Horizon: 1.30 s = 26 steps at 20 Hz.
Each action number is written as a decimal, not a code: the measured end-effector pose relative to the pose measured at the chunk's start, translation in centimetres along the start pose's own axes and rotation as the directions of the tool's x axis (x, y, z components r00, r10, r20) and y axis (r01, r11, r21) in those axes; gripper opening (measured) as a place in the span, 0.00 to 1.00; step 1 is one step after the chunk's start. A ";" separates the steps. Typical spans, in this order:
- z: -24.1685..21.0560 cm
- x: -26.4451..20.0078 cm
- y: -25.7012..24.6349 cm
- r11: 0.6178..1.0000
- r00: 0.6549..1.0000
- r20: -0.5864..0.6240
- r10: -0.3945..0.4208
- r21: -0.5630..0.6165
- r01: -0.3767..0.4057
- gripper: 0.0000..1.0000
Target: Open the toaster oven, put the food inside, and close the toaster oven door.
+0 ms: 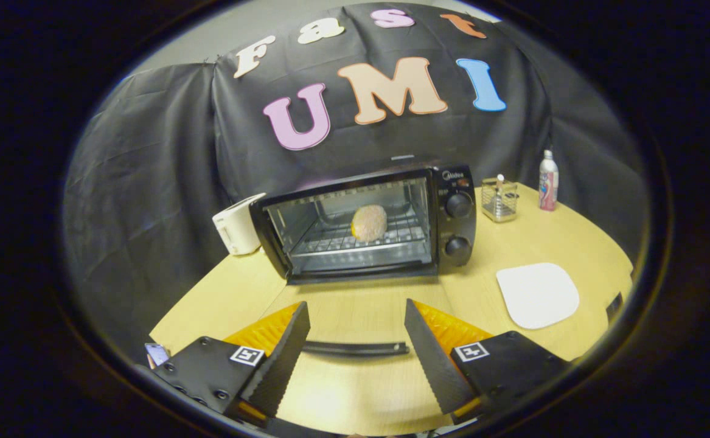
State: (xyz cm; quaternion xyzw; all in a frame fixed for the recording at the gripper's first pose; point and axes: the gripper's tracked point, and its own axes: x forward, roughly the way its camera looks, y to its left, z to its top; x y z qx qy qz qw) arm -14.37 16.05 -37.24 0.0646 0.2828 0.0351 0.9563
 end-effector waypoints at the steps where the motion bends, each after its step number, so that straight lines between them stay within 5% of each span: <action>1: -0.8 -0.9 0.2 1.000 1.000 -0.001 0.002 0.000 -0.002 0.97; 12: -8.9 -1.1 -0.9 0.999 0.991 -0.131 -0.029 0.018 0.032 0.97; 26: -9.6 3.5 -0.4 0.998 0.987 -0.149 -0.065 -0.032 0.061 0.96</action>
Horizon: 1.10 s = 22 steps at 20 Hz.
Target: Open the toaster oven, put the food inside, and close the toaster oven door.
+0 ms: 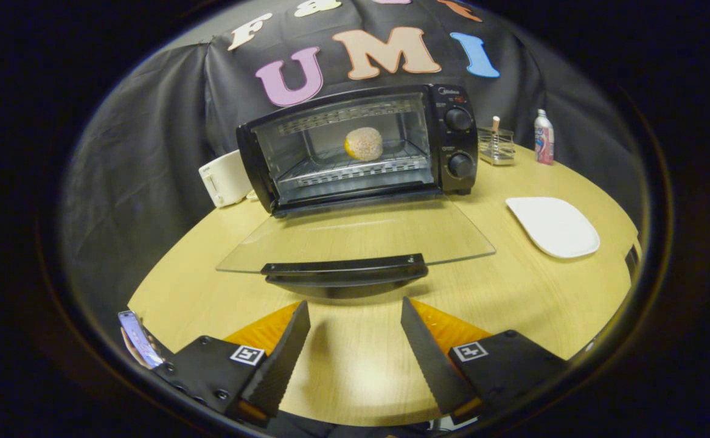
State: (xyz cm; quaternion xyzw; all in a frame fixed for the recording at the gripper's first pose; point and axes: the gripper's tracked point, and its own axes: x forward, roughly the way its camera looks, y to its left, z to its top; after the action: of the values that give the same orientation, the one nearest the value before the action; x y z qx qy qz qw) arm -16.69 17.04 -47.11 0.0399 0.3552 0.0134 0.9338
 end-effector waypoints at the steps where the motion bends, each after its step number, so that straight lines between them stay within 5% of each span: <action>1: 0.2 0.4 0.0 1.000 1.000 0.001 -0.006 -0.005 0.006 0.96; 22: 9.2 -0.1 1.9 1.000 0.983 0.182 -0.004 0.003 0.003 0.97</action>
State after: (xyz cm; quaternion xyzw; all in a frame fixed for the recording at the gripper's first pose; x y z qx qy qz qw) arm -10.63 18.35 -40.01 0.0418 0.2684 0.0076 0.9624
